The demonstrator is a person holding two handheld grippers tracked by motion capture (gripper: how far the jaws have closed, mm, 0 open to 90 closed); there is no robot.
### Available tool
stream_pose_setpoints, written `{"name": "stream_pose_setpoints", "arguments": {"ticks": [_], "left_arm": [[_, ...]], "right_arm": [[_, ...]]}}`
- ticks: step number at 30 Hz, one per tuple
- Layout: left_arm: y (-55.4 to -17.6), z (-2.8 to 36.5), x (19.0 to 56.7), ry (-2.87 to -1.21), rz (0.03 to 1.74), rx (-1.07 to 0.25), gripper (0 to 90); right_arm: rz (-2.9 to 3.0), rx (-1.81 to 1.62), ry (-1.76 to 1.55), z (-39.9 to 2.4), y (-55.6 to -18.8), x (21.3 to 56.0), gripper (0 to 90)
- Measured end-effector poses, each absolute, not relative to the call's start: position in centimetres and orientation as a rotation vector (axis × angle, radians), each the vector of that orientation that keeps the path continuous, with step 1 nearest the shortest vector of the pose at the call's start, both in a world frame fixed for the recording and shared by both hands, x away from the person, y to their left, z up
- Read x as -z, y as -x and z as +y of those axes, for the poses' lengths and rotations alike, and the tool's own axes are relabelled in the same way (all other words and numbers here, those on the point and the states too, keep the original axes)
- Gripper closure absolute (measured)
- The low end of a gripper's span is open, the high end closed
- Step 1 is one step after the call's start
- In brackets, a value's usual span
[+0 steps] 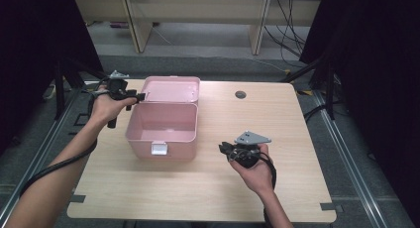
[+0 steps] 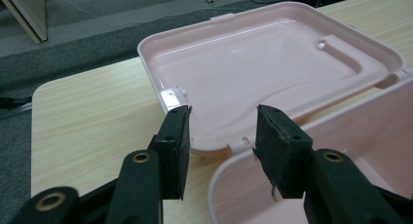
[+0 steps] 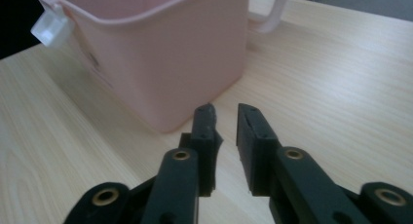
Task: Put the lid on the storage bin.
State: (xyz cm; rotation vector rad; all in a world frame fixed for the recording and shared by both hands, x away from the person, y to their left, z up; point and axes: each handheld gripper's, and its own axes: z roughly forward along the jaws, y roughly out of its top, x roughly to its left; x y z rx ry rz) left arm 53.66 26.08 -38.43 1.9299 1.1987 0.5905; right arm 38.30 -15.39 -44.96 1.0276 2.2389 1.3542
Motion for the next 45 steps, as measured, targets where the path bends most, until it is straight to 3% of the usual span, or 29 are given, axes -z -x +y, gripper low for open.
{"name": "stream_pose_setpoints", "arguments": {"ticks": [5, 24, 45], "left_arm": [[-54.5, 26.4, 38.5, -1.898, 1.219, -0.608, 56.3], [-57.9, 26.4, 39.7, -1.837, 1.294, -0.637, 55.4], [-60.7, 26.1, 39.8, -1.830, 1.343, -0.631, 56.8]], "right_arm": [[2.207, -1.398, -0.994, -13.6, -38.8, 44.4, 90.0], [2.177, -1.478, -0.958, -8.7, -39.6, 42.2, 90.0], [2.201, -1.493, -0.943, -6.3, -40.1, 42.6, 90.0]]}}
